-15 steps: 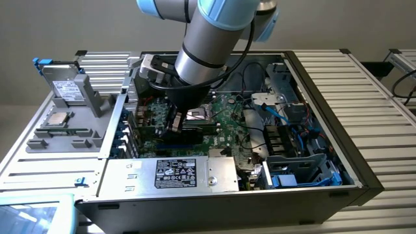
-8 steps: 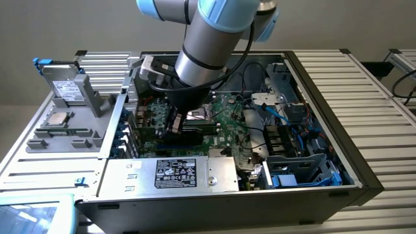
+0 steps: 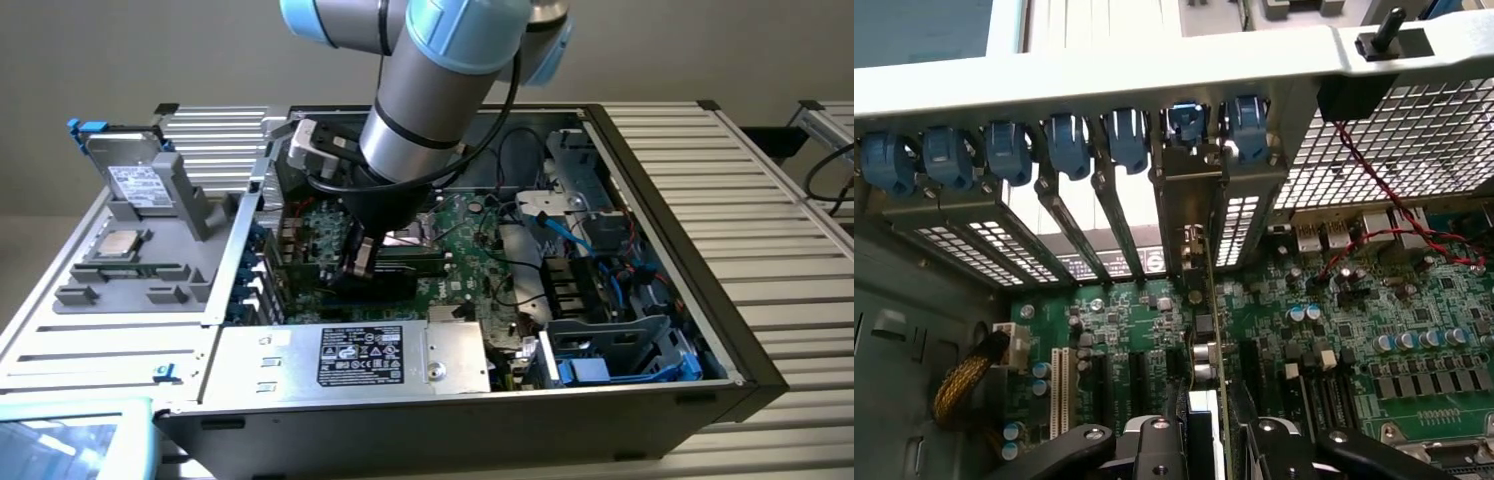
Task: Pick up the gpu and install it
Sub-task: 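Insert the gpu into the slot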
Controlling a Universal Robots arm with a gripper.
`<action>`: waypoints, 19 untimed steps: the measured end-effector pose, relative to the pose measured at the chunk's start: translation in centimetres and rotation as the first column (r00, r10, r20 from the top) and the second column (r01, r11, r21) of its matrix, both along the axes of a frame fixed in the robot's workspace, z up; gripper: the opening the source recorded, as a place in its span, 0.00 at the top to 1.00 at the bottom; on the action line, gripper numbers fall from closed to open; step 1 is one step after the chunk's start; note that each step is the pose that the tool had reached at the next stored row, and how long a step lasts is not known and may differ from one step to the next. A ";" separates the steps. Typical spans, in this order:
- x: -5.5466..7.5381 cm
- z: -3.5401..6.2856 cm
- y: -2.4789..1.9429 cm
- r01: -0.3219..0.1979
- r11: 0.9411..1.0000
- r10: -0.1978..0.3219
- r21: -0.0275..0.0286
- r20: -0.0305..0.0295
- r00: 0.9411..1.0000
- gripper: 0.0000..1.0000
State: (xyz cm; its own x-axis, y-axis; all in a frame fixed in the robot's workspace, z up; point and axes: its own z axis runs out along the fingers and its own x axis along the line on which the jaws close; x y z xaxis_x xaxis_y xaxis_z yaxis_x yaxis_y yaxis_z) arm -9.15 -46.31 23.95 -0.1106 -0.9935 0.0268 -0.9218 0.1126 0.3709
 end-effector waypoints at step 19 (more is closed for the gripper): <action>0.7 0.20 -0.05 0.000 1.000 0.000 0.000 -0.007 1.000 0.72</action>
State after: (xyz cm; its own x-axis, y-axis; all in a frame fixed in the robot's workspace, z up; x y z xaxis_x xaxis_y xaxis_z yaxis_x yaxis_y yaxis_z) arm -8.43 -46.36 24.15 -0.1104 -0.9935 0.0272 -0.9193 0.1125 0.3771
